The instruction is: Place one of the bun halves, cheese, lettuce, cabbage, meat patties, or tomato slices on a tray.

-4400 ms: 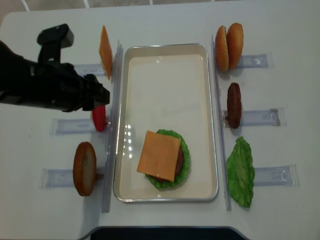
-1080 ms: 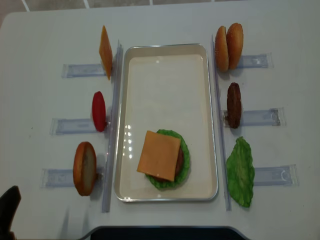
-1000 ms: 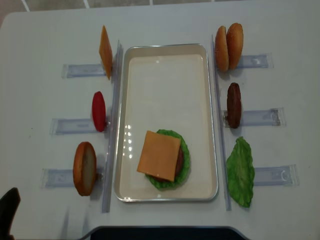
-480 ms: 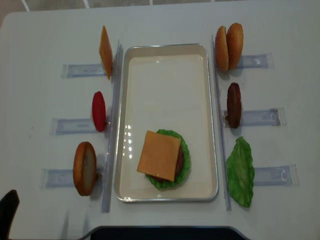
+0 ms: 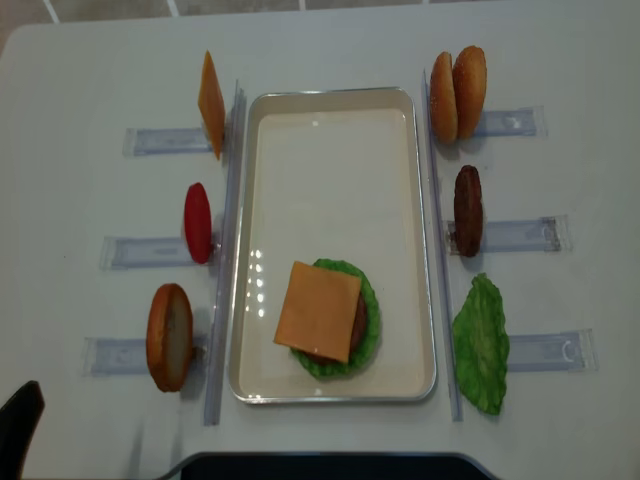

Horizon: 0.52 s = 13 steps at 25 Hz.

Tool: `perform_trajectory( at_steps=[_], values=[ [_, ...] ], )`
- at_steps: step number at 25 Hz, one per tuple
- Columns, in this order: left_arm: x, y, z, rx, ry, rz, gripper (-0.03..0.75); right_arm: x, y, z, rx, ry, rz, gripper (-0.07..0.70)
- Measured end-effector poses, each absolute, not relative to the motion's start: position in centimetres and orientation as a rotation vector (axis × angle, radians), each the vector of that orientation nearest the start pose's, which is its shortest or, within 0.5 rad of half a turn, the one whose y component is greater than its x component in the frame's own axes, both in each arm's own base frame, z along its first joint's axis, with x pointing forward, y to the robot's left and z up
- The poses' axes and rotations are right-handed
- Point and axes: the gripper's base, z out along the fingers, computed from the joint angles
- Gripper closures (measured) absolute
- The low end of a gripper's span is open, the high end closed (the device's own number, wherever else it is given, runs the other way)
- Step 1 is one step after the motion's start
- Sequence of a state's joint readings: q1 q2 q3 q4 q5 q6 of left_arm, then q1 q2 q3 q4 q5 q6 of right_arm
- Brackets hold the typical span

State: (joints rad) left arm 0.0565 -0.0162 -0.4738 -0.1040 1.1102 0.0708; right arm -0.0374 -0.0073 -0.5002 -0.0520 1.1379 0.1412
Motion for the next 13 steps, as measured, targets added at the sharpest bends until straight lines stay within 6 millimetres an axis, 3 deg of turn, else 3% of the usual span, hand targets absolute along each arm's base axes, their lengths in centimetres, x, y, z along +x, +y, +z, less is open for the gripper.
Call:
perform_trajectory(
  at_steps=[13],
  values=[
    [-0.64, -0.92, 26.64, 0.03, 2.099, -0.061, 0.307, -0.97, -0.39, 27.12, 0.194, 2.104, -0.001, 0.171]
  ],
)
